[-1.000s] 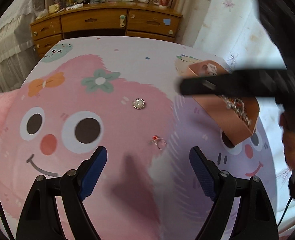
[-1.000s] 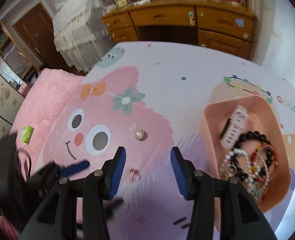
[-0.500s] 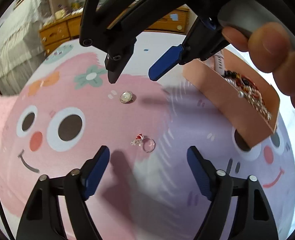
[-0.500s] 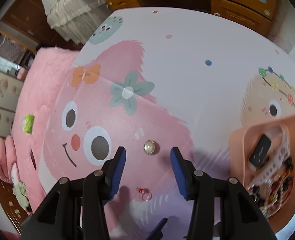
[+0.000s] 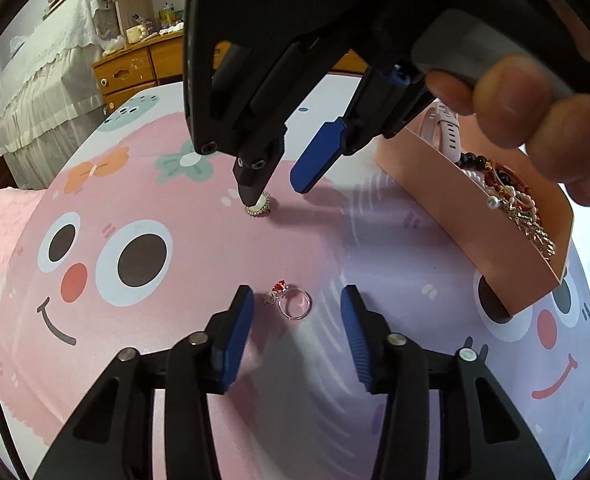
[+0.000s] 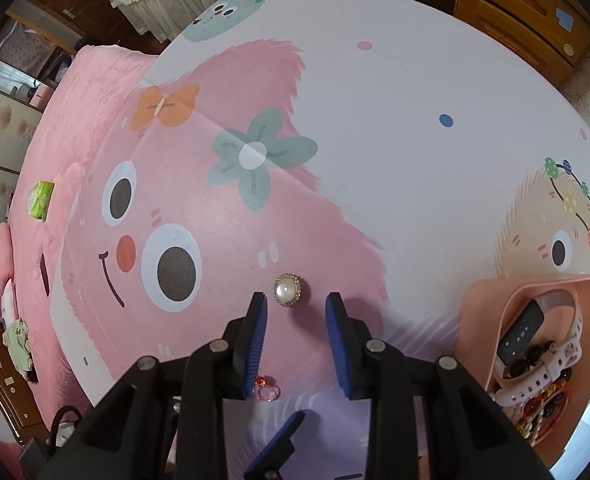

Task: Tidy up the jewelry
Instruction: 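Close the left tool on the red gem ring while the right tool grasps the pearl ring, then drop the pearl ring into the pink box with the right tool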

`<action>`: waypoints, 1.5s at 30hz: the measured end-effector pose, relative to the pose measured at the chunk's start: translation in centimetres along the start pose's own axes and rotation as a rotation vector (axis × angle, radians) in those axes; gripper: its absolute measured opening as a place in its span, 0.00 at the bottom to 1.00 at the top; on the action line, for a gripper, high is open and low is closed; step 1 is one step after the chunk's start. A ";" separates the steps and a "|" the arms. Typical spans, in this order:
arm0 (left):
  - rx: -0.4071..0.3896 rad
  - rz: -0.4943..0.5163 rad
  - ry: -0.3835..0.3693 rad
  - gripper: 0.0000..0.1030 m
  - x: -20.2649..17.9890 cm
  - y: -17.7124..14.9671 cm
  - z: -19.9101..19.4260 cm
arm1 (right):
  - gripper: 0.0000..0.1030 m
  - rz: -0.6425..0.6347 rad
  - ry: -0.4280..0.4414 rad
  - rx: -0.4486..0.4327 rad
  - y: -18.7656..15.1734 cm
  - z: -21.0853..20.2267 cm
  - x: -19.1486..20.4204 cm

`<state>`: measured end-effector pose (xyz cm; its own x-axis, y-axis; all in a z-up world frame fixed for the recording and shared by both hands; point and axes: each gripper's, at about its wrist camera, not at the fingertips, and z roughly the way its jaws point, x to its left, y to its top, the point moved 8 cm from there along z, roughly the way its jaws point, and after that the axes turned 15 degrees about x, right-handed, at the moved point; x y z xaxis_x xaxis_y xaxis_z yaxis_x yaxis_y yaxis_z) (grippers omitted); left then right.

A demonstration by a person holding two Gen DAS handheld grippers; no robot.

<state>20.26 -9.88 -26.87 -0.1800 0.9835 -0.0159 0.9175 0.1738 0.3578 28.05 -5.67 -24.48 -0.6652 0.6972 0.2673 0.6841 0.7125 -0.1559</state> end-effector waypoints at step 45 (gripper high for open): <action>-0.138 0.076 0.105 0.03 -0.9 -0.8 -6.0 | 0.01 -0.065 -0.175 -0.185 -4.5 -7.4 -2.0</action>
<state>17.56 -11.25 -21.59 -0.1552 0.9816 0.1112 0.8736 0.0838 0.4793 28.51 -10.88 -17.30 -0.7400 0.6652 0.0996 0.6708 0.7407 0.0373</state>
